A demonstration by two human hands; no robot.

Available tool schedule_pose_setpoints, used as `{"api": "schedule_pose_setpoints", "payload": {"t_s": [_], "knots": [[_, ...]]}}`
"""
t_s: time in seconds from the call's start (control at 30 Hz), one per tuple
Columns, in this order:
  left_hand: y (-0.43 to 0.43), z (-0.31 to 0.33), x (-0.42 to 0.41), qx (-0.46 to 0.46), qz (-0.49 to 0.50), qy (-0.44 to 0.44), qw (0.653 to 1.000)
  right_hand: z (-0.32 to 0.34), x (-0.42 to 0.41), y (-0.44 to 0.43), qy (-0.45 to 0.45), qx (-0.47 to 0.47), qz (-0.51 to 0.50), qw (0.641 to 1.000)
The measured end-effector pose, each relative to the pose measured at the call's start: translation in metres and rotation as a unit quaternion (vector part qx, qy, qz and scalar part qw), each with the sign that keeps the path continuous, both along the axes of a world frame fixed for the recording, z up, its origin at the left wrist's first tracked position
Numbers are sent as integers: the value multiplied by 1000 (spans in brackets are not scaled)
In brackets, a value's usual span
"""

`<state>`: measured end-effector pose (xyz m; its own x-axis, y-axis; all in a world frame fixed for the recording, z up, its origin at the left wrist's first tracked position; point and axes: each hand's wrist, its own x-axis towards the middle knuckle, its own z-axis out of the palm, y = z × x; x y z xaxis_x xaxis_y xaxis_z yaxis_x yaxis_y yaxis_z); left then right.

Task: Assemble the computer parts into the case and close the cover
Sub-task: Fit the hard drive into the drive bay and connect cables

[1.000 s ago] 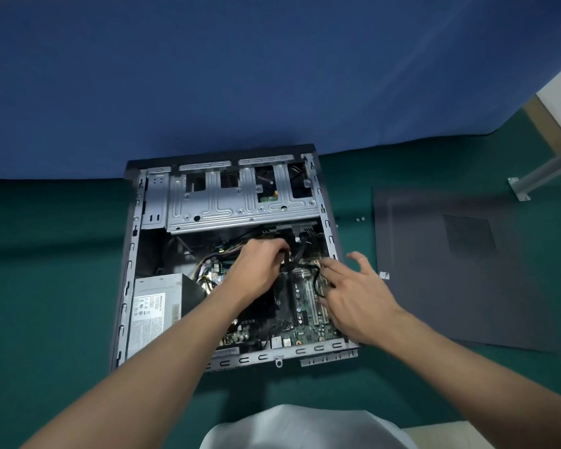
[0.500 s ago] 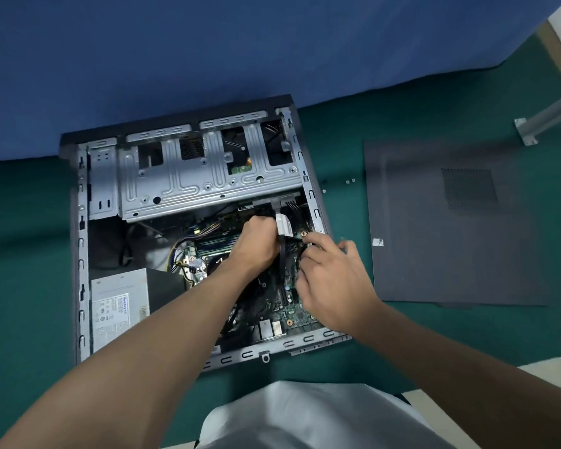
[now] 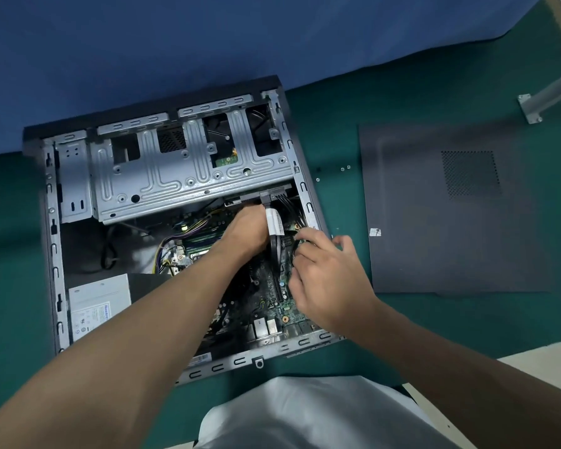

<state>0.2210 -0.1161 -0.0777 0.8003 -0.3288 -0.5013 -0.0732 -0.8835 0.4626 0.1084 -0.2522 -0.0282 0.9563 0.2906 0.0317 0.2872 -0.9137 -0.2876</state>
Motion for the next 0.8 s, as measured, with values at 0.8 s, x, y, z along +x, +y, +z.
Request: {"api": "schedule_pose_setpoints", "payload": {"t_s": [0.8], "knots": [[-1,-8,-6,72,20,-60,995,2,1,0,20,1,-7,1000]]}}
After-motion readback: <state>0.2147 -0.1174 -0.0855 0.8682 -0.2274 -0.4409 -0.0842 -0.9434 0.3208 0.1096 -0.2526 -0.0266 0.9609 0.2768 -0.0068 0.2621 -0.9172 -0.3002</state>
